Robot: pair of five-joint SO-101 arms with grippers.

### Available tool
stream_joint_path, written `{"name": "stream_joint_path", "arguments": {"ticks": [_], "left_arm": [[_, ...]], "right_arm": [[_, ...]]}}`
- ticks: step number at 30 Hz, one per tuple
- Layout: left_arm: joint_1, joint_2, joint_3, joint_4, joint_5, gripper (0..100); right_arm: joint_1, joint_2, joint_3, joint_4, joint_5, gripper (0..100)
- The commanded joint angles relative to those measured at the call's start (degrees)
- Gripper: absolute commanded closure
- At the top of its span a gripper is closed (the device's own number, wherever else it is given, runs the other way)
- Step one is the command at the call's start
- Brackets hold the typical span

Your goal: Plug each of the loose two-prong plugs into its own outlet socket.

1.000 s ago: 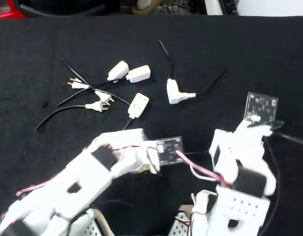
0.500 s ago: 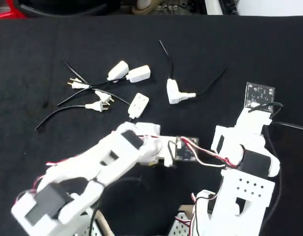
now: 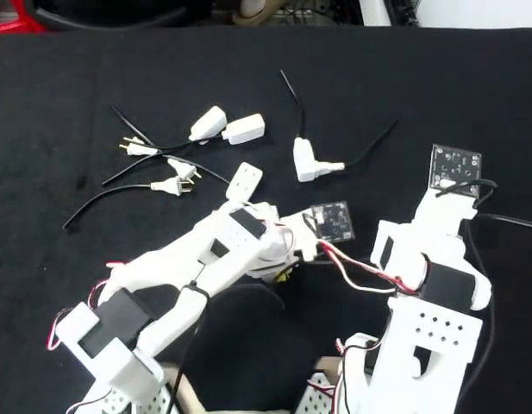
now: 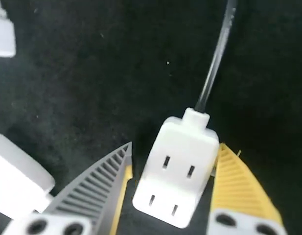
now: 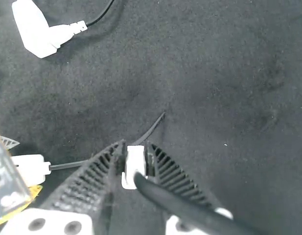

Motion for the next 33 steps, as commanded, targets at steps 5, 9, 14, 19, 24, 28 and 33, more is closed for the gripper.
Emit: {"name": "stream_joint_path", "arguments": {"ticks": [5, 9, 14, 19, 24, 28, 33], "left_arm": [[-2.2, -1.0, -6.6, 7.9, 15.2, 94], [-2.3, -0.8, -9.8, 10.1, 22.2, 95], [-2.6, -0.4, -10.9, 10.0, 31.0, 95], [-2.8, -0.4, -10.9, 9.7, 36.5, 79], [-2.8, -0.4, -9.9, 8.4, 37.4, 74], [-3.6, -1.1, -9.8, 9.0, 37.4, 74], [-3.9, -2.8, -15.1, 19.3, 36.9, 74]], "right_arm": [[0.6, -0.7, -3.6, 0.3, 0.0, 98.7], [0.6, -0.7, -3.6, 0.3, -0.1, 98.7], [0.6, -0.6, -3.6, 0.3, 0.0, 98.7], [0.6, -0.5, -3.5, -0.1, 0.1, 98.7], [0.6, -0.5, -3.4, -0.1, 0.1, 98.7], [0.6, -0.5, -3.3, 0.0, 0.2, 98.7], [-5.5, -0.8, -2.2, 1.3, 2.5, 98.6]]}}
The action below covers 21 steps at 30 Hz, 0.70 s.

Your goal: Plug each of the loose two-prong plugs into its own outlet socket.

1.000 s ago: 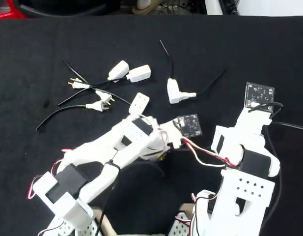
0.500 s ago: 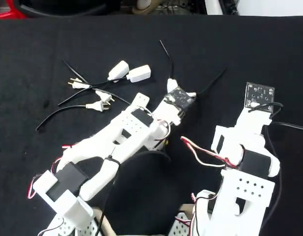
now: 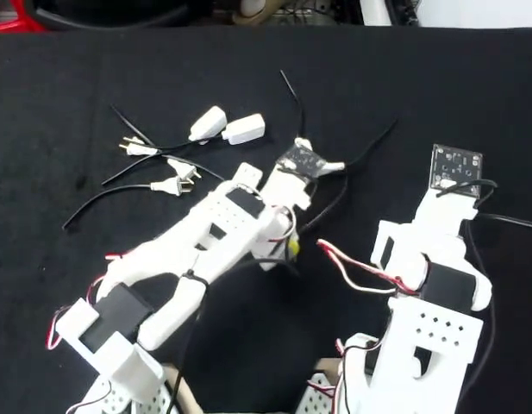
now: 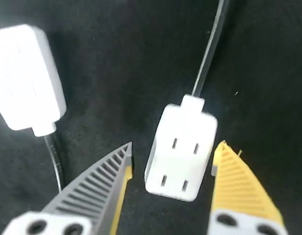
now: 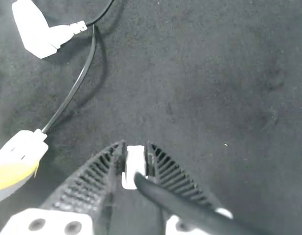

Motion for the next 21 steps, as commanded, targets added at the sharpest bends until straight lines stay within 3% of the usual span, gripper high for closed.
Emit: {"name": "stream_joint_path", "arguments": {"ticks": [1, 5, 8, 16, 21], "left_arm": [[-0.6, -4.7, -7.3, 10.0, 0.1, 74], [-0.7, -15.3, -7.8, 21.8, -3.9, 74], [-4.1, -26.7, -3.6, 26.1, -6.8, 74], [-25.5, -56.6, 20.2, 22.2, -19.4, 74], [-34.7, -68.7, 38.7, 13.8, -23.7, 74]], "right_arm": [[-7.5, -0.8, -1.8, 1.1, 2.1, 98.6], [-15.0, -0.9, 0.8, -1.0, 1.4, 98.6], [-20.7, -0.9, 4.8, -5.4, 1.4, 98.7], [-36.5, -0.9, 15.6, -17.7, -3.8, 98.7], [-40.2, -5.1, 23.3, -25.7, -4.0, 98.7]]}}
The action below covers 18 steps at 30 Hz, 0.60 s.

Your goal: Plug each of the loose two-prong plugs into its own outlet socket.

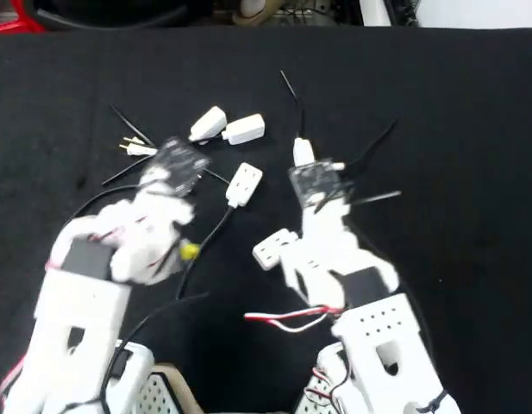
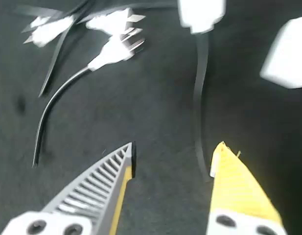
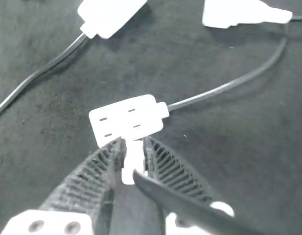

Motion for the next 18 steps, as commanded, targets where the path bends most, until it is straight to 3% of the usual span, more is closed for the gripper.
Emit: {"name": "stream_joint_path", "arguments": {"ticks": [1, 10, 15, 18], "left_arm": [[-5.0, -7.9, 11.2, -5.7, -2.6, 74], [-6.7, -11.4, 20.5, -8.4, -4.3, 74], [-6.8, -12.0, 22.6, -8.5, -4.7, 74], [-6.9, -12.0, 24.4, -8.5, -9.1, 74]], "right_arm": [[-2.6, -6.6, 5.0, -6.6, -0.5, 98.7], [-8.0, -30.0, 18.2, -9.0, 3.3, 98.7], [-8.1, -28.3, 16.7, -9.9, 5.9, 98.7], [-8.2, -23.9, 14.8, -12.7, 7.7, 98.7]]}}
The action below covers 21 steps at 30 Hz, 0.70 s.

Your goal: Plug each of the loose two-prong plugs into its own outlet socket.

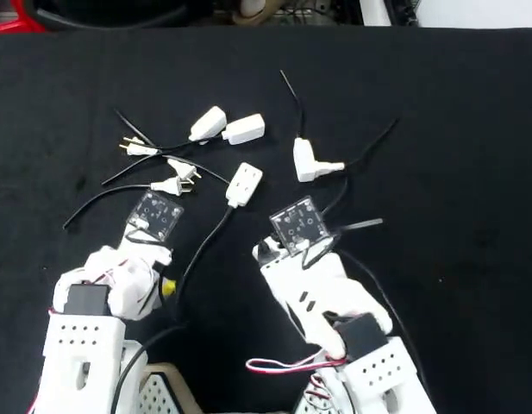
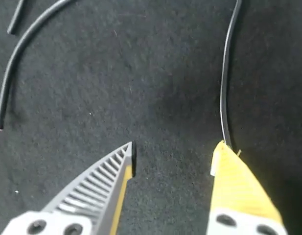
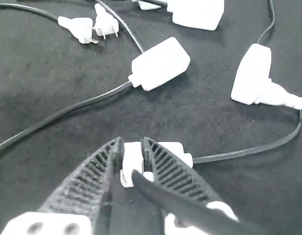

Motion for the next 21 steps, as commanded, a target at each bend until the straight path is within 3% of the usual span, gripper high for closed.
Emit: {"name": "stream_joint_path", "arguments": {"ticks": [1, 7, 11, 21], "left_arm": [[-0.9, -0.6, 1.0, -0.9, -4.1, 74], [-7.3, -0.6, 5.9, -6.7, -7.2, 74], [-7.7, -0.6, 6.1, -7.0, -7.2, 74], [-7.7, -0.6, 6.5, -7.2, -7.5, 74]], "right_arm": [[-0.8, 6.5, -4.3, -4.3, 2.8, 98.7], [0.4, 26.6, -14.5, -6.1, 4.5, 98.7], [0.1, 36.6, -20.6, -6.2, 7.3, 98.7], [0.1, 44.0, -20.4, -10.5, 8.2, 98.7]]}}
